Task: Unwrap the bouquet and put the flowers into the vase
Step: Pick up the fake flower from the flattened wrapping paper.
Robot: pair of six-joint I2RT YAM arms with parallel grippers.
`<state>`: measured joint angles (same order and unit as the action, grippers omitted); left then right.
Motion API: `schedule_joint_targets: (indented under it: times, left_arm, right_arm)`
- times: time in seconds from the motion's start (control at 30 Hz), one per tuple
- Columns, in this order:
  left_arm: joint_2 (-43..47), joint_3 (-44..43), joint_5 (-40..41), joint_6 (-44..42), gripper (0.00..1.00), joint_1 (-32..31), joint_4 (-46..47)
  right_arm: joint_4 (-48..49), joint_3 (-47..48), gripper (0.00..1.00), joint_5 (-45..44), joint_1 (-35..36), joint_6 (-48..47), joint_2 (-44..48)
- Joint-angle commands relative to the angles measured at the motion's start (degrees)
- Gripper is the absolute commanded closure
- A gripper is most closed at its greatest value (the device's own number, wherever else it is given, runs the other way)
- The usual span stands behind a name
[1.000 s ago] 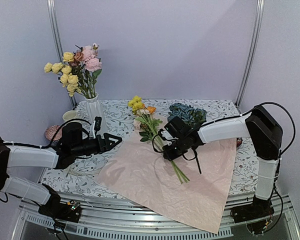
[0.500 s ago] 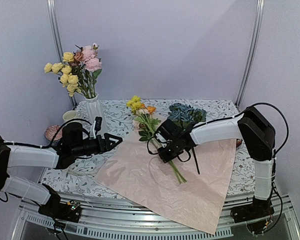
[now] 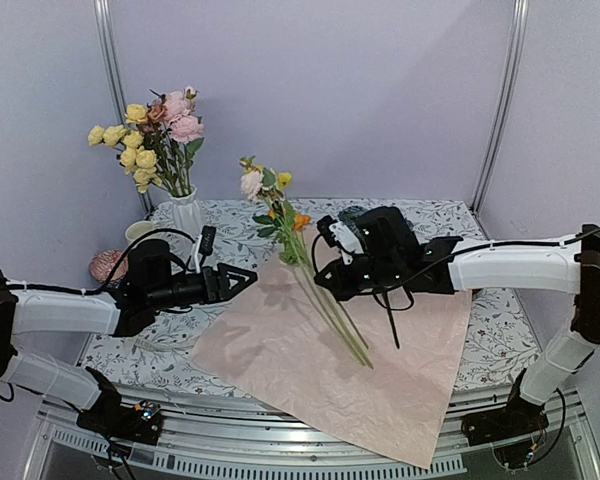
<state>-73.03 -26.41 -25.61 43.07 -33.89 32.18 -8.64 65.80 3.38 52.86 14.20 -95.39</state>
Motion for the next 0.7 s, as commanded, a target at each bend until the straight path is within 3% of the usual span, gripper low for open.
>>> schedule_joint_targets:
  times: [0.0, 0.43, 0.67]
  left_arm:
    - [2.41, -1.71, -1.40, -1.59, 0.25, -2.29, 3.19]
    - [3.25, -3.61, 5.41, -2.96, 0.22, -11.35, 13.06]
    - [0.52, -8.21, 5.15, -2.68, 0.21, -12.23, 16.11]
  right_arm:
    - [12.90, -5.35, 0.96, 4.52, 0.23, 0.56, 6.23]
    - [31.14, -16.40, 0.95, 12.17, 0.48, 0.66, 15.96]
    - [36.03, -19.16, 0.94, 14.05, 2.24, -0.52, 18.59]
